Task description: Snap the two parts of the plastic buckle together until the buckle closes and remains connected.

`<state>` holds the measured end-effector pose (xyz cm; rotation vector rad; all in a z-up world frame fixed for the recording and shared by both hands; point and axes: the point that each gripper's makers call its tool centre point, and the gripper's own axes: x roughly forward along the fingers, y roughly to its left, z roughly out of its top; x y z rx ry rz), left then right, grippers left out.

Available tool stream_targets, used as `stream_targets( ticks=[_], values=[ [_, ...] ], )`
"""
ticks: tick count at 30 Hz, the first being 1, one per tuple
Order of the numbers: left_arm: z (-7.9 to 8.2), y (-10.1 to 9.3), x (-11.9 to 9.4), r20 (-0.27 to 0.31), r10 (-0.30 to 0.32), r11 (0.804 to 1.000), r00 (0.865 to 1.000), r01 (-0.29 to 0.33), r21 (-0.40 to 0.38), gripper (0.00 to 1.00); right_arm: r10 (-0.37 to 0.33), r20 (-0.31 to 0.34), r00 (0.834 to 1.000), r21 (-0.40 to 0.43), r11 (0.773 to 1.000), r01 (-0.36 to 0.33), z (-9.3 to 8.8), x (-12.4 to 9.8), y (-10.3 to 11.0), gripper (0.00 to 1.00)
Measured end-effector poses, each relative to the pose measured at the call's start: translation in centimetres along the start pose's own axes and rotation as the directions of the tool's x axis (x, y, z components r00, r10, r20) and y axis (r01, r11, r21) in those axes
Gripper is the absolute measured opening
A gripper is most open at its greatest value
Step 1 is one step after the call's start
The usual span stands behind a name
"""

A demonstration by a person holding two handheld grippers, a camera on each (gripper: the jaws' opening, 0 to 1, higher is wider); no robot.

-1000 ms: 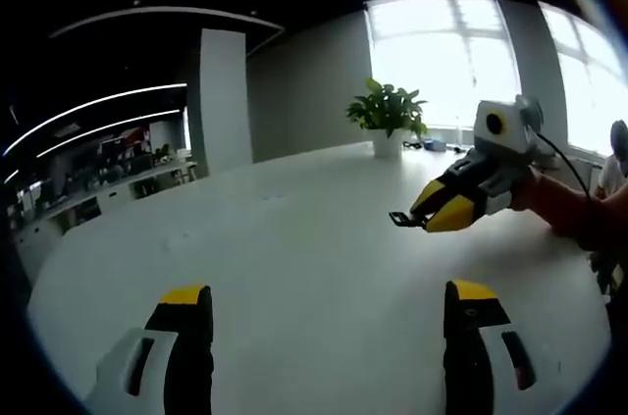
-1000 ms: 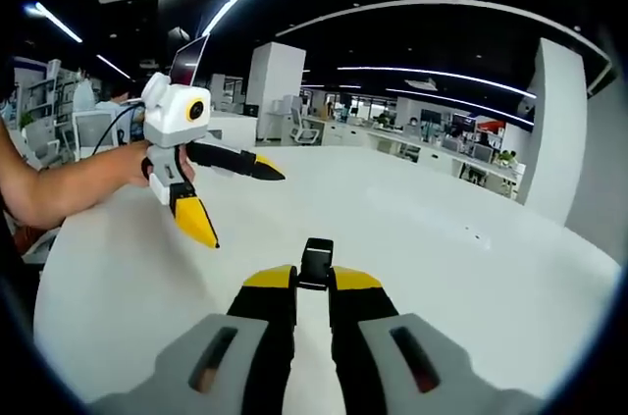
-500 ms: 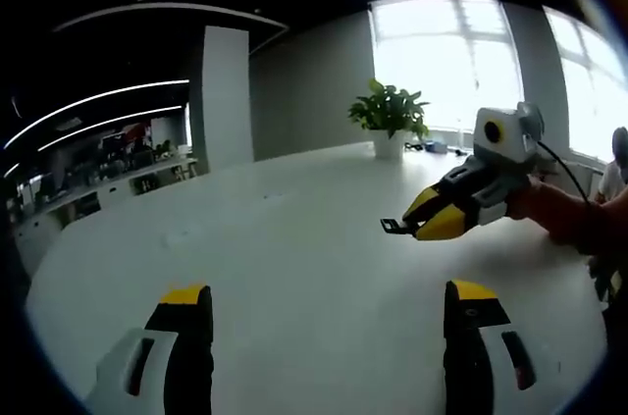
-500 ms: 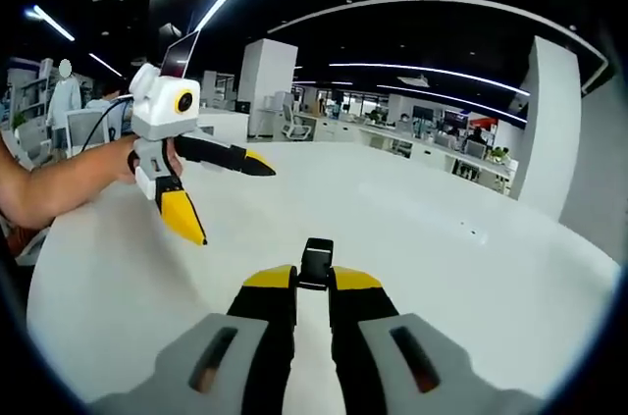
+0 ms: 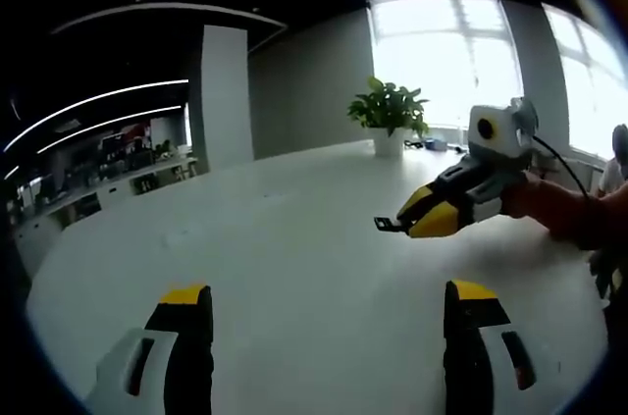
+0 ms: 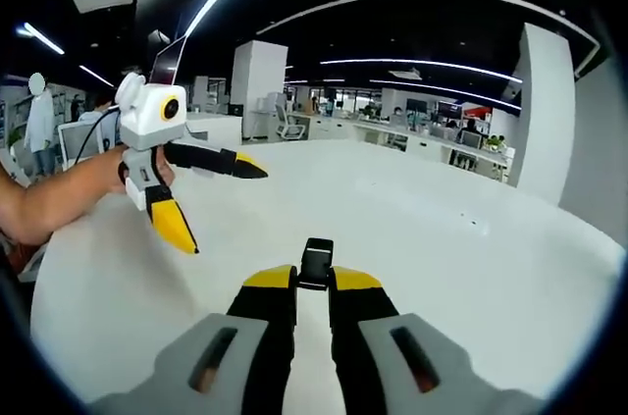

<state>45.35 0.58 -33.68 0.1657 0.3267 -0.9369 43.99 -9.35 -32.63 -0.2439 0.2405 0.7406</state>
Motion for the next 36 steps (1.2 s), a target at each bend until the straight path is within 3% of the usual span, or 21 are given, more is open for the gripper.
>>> stream_targets(
  ticks=[36],
  values=[
    [0.2,0.2,0.0,-0.001,0.019,0.999,1.000,-0.019,0.028,0.99,-0.002,-0.052,0.999,0.031,1.000,0.004,-0.1,2.2,-2.1,0.10]
  ],
)
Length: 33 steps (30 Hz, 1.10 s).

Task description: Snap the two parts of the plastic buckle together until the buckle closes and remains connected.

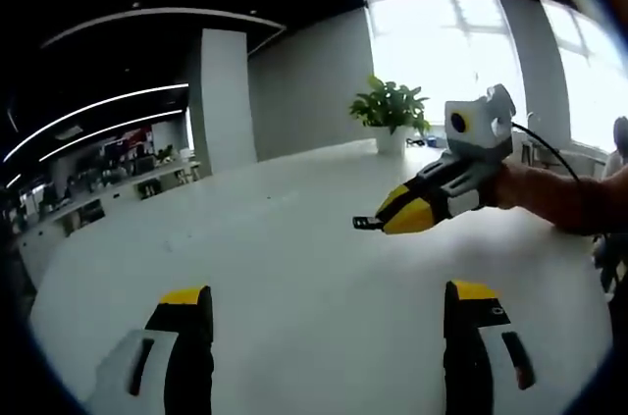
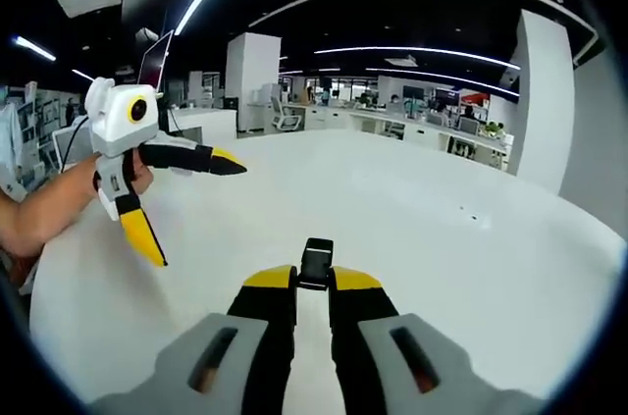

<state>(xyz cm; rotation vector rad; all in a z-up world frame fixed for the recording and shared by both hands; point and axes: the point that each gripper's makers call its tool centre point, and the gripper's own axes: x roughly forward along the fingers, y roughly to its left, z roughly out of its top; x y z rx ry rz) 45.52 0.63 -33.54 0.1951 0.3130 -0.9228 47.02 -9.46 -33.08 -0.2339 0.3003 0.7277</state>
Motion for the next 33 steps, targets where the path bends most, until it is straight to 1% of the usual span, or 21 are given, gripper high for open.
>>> stream_targets(
  ticks=[3,12,18,24,33],
  values=[
    [-0.1,-0.1,0.1,-0.005,-0.005,1.000,1.000,0.005,-0.002,0.99,0.003,0.008,1.000,0.002,1.000,-0.003,0.2,0.0,0.2,0.10],
    [-0.3,-0.1,0.2,-0.013,-0.008,1.000,1.000,0.008,0.003,0.99,-0.002,-0.004,1.000,-0.004,1.000,0.002,-0.2,0.0,0.0,0.10],
    [-0.3,-0.1,0.1,-0.011,-0.006,1.000,1.000,0.006,0.008,0.99,-0.015,-0.006,1.000,-0.011,1.000,0.014,0.1,0.5,-0.7,0.10],
    [-0.3,-0.1,0.2,-0.013,-0.007,1.000,1.000,0.007,0.009,0.99,-0.010,-0.014,1.000,-0.010,1.000,0.010,-0.1,0.7,-0.8,0.10],
    [-0.7,-0.4,0.3,-0.030,-0.014,1.000,0.999,0.015,0.015,0.99,-0.017,-0.001,1.000,-0.005,1.000,0.017,0.6,1.3,-1.3,0.10]
  ],
)
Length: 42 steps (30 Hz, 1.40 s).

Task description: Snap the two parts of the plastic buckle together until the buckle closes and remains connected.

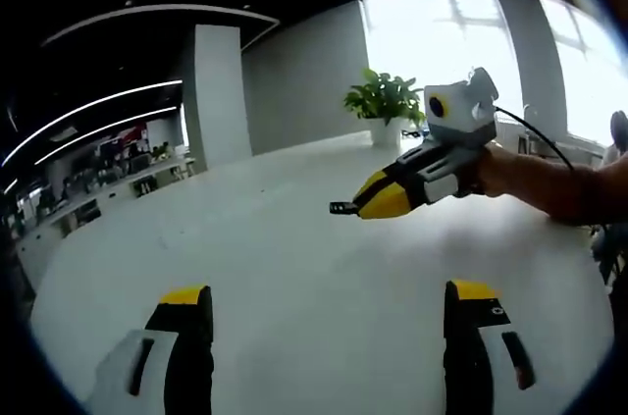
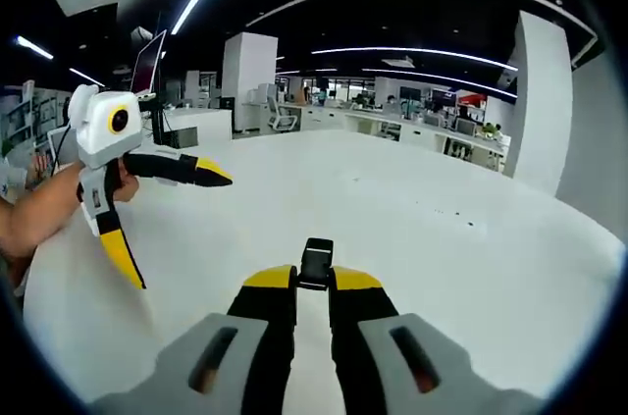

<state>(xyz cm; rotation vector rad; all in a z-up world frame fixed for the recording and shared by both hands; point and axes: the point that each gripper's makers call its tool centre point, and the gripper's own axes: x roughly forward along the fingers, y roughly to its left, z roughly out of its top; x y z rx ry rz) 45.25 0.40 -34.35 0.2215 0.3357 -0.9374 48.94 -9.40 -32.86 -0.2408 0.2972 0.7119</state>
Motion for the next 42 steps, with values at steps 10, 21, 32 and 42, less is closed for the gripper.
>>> stream_targets(
  ticks=[10,21,32,42],
  values=[
    [0.0,0.3,0.2,-0.007,0.000,1.000,1.000,0.000,-0.008,0.99,-0.009,-0.005,1.000,-0.012,1.000,0.009,0.0,0.4,-0.6,0.10],
    [-0.5,0.1,0.5,-0.032,-0.001,1.000,1.000,0.001,0.007,0.99,-0.010,-0.007,1.000,-0.003,1.000,0.010,0.2,1.2,-1.1,0.10],
    [-0.8,-0.1,0.1,-0.034,0.000,1.000,0.999,0.000,0.013,0.99,-0.018,-0.013,1.000,-0.009,1.000,0.018,0.1,2.0,-1.7,0.10],
    [-1.0,-1.1,-0.3,-0.034,-0.004,1.000,0.999,0.005,0.020,0.99,-0.022,-0.008,1.000,-0.008,1.000,0.022,0.6,3.0,-2.2,0.10]
  ],
)
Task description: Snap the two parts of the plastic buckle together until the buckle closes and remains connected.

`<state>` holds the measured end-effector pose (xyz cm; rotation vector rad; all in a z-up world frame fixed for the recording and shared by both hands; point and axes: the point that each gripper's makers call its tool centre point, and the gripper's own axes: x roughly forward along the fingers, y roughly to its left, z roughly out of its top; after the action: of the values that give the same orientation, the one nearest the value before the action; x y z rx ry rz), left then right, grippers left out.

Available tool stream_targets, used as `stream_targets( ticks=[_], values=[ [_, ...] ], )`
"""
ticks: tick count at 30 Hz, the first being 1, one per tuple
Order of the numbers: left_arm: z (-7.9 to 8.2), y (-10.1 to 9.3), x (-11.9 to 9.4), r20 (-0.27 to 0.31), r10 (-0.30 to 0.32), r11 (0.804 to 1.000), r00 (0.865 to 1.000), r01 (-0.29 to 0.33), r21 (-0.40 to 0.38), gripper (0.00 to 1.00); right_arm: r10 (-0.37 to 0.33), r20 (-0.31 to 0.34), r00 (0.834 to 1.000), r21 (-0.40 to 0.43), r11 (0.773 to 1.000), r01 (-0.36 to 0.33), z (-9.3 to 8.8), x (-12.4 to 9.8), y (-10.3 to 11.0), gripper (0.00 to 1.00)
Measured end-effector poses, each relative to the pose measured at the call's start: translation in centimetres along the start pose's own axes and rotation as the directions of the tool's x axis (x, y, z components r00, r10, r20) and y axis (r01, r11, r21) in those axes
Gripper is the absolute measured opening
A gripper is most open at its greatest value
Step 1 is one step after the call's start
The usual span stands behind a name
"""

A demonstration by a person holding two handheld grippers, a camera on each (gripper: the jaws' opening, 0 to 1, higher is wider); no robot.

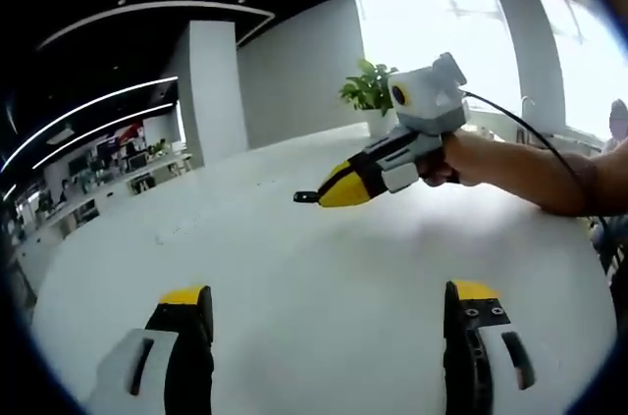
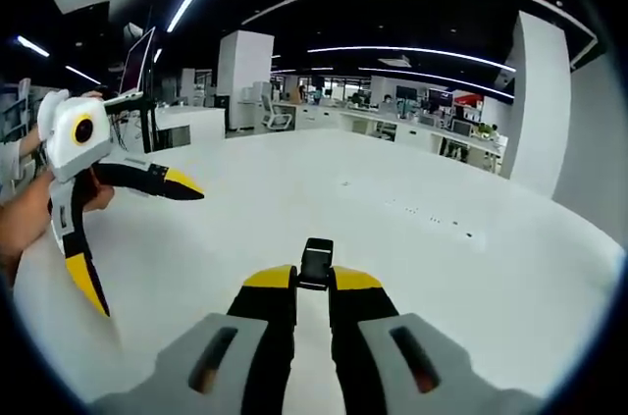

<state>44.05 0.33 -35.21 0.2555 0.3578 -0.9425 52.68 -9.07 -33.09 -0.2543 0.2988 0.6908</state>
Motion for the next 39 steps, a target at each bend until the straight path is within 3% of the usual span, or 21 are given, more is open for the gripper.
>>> stream_targets(
  ticks=[31,39],
  values=[
    [0.3,-0.8,0.2,-0.003,-0.009,1.000,1.000,0.009,-0.004,0.99,-0.017,-0.017,1.000,0.019,1.000,0.017,0.2,2.7,-2.5,0.10],
    [1.0,-0.9,-0.1,0.019,-0.013,1.000,1.000,0.013,-0.002,0.99,-0.025,-0.035,0.999,0.021,0.999,0.026,-0.1,3.3,-2.8,0.10]
  ],
)
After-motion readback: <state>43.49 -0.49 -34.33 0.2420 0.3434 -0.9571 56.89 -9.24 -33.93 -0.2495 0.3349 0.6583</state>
